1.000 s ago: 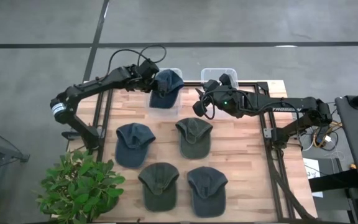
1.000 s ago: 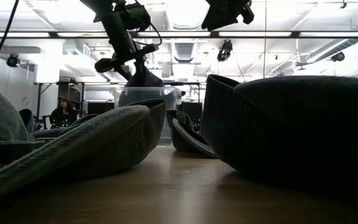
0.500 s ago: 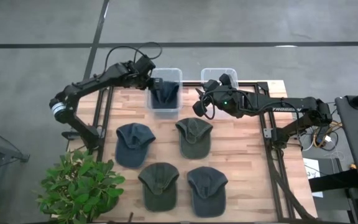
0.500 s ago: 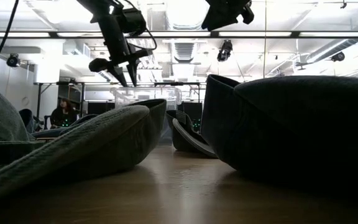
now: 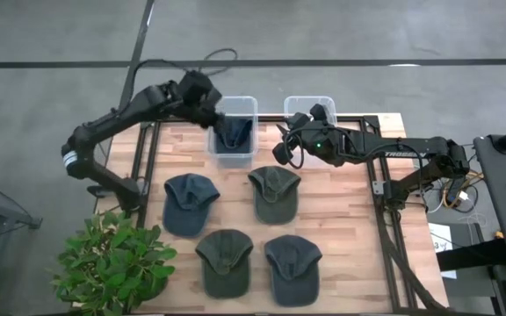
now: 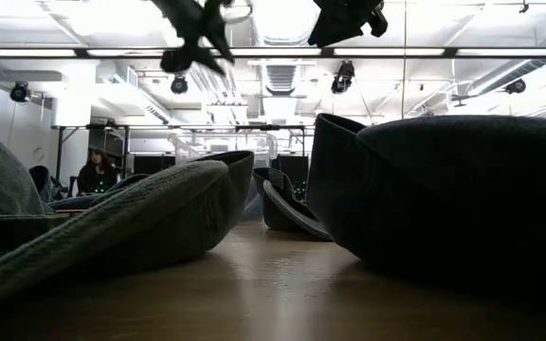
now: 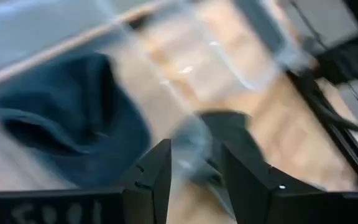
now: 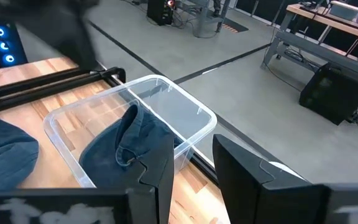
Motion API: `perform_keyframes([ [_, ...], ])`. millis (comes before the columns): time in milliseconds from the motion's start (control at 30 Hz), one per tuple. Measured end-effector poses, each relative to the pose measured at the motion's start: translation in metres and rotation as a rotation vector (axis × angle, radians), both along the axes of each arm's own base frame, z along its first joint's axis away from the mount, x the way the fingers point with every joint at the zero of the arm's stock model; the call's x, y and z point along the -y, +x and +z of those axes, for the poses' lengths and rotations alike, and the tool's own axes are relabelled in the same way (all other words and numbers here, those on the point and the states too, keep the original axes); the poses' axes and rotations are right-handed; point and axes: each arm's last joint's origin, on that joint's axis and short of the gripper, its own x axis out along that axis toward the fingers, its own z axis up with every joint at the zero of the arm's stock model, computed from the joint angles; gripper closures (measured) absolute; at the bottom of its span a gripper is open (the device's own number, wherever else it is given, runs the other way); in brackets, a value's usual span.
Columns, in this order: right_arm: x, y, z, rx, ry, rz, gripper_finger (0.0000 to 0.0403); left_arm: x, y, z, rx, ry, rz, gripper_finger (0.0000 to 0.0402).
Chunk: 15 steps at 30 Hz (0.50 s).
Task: Pick & Place hat
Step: Put the top blue cap into the left transparent bin
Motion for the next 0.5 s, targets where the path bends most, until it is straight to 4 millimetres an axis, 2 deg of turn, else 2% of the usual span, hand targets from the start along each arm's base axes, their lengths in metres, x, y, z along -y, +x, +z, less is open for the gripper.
perform_keyframes([
  [100,0.0,-0.001,-0.002,-0.025,0.002,0.0,0.0298,0.035,0.0,0.003,-0.001,-0.002,-0.064,0.0271],
  [267,0.0,-0.002,-0.004,-0.048,0.005,0.0,0.0292,0.08,-0.007,-0.005,-0.098,-0.038,0.011,0.0271],
  [367,0.0,-0.002,-0.004,-0.049,0.005,0.0,0.029,0.092,-0.019,-0.016,-0.193,-0.104,0.133,0.0271],
  [500,0.0,-0.002,-0.004,-0.049,0.005,-0.001,0.029,0.095,-0.036,-0.034,-0.357,-0.195,0.286,0.0271],
])
